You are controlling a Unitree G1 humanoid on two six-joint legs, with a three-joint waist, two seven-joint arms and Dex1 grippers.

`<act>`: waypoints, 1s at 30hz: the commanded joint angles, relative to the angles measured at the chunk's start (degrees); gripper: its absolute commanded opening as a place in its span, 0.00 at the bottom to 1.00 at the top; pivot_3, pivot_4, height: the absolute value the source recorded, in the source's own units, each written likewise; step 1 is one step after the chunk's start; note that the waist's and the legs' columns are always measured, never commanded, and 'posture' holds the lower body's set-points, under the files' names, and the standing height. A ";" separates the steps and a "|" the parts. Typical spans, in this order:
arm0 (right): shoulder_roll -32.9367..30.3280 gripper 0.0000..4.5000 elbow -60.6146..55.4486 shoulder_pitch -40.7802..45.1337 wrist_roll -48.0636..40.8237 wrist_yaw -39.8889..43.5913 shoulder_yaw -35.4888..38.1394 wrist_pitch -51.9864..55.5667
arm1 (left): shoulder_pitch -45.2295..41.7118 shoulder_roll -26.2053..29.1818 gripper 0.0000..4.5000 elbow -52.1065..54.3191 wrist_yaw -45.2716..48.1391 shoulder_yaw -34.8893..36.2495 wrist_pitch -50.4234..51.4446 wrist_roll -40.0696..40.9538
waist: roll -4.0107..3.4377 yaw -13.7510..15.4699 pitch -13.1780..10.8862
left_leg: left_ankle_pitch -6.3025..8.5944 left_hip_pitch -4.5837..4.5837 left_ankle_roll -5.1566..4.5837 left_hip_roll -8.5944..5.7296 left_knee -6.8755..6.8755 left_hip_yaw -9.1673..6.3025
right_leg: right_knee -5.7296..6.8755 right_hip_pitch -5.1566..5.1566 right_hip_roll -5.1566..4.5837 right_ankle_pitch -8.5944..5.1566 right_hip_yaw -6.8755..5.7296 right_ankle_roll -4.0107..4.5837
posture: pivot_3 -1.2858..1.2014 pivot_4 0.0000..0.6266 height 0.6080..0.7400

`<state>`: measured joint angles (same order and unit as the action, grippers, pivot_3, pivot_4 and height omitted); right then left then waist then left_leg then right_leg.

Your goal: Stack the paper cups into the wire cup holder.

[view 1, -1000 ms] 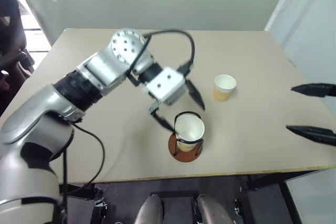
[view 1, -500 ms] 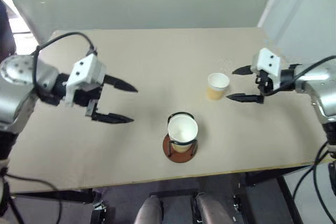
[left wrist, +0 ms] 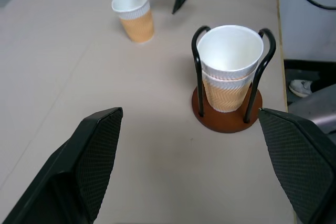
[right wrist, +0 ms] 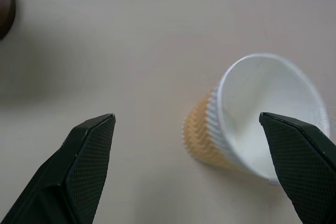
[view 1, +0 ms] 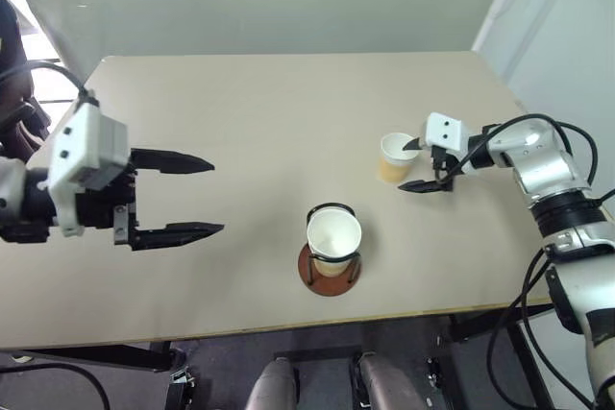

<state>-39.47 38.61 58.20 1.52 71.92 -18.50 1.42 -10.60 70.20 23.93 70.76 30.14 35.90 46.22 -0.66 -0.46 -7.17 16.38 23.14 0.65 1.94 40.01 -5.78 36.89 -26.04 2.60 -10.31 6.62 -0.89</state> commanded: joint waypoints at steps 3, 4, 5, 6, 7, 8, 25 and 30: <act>2.16 1.00 5.81 3.71 2.78 -1.78 1.02 -4.73 | 3.74 -1.30 0.98 2.81 0.70 7.94 3.36 2.55 | -0.06 -0.35 -0.03 | 0.02 -0.14 0.01 0.02 -0.17 0.00 | 0.04 0.00 0.01 0.12 0.00 0.20 | 0.52 0.24 1.00; 2.53 1.00 6.87 4.05 3.26 -2.15 1.05 -5.39 | 4.60 -1.43 0.98 3.08 0.84 8.72 3.69 2.48 | -0.05 -0.46 -0.03 | 0.01 -0.20 0.01 0.03 -0.25 -0.01 | 0.04 0.01 0.02 0.17 0.00 0.29 | 0.52 0.24 1.00; 3.02 1.00 7.91 4.50 3.65 -2.54 1.11 -5.88 | 5.38 -1.52 0.98 3.51 1.00 9.70 4.15 2.71 | -0.05 -0.53 -0.03 | 0.01 -0.22 0.01 0.09 -0.26 -0.03 | 0.04 0.01 0.05 0.21 0.00 0.35 | 0.52 0.24 1.00; 3.37 1.00 8.72 4.86 3.93 -2.73 1.23 -6.27 | 5.85 -1.56 0.98 3.82 1.03 10.35 4.46 3.00 | -0.05 -0.54 -0.03 | 0.00 -0.23 0.01 0.15 -0.25 -0.06 | 0.04 0.01 0.09 0.25 -0.01 0.42 | 0.52 0.24 1.00; 3.77 1.00 9.34 5.18 4.22 -2.83 1.22 -6.66 | 6.23 -1.58 0.98 4.08 1.07 11.01 4.77 3.28 | -0.05 -0.54 -0.03 | 0.00 -0.23 0.01 0.18 -0.25 -0.10 | 0.04 0.01 0.12 0.30 -0.02 0.48 | 0.52 0.24 1.00; 4.13 1.00 9.87 5.47 4.47 -2.86 1.19 -7.07 | 6.49 -1.62 0.98 4.27 1.02 11.49 5.03 3.45 | -0.06 -0.56 -0.04 | 0.00 -0.23 0.01 0.20 -0.25 -0.12 | 0.04 0.00 0.13 0.32 -0.03 0.51 | 0.52 0.24 1.00; 8.97 0.00 20.70 12.18 10.29 -3.89 0.56 -14.69 | 8.31 -1.85 0.99 6.42 -0.55 13.75 6.92 4.15 | -0.08 -0.68 -0.05 | 0.02 -0.23 0.05 0.22 -0.57 -0.13 | -0.11 -0.08 0.15 0.31 -0.03 0.66 | 0.52 0.24 1.00; 6.58 0.00 17.10 11.85 7.65 2.98 1.99 -15.10 | 7.75 -1.37 0.99 5.52 0.05 13.72 6.67 4.20 | -0.08 -0.68 -0.05 | -0.03 -0.23 0.11 0.22 -0.87 -0.14 | -0.16 -0.17 0.15 0.28 -0.04 0.70 | 0.52 0.24 1.00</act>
<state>-31.07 59.35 68.32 11.29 71.58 -18.61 -13.38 -2.15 68.22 29.30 70.74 41.75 42.64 49.88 -0.75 -1.13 -7.22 16.35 22.90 0.76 2.16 39.12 -5.92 36.74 -26.23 2.75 -10.03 6.57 -0.20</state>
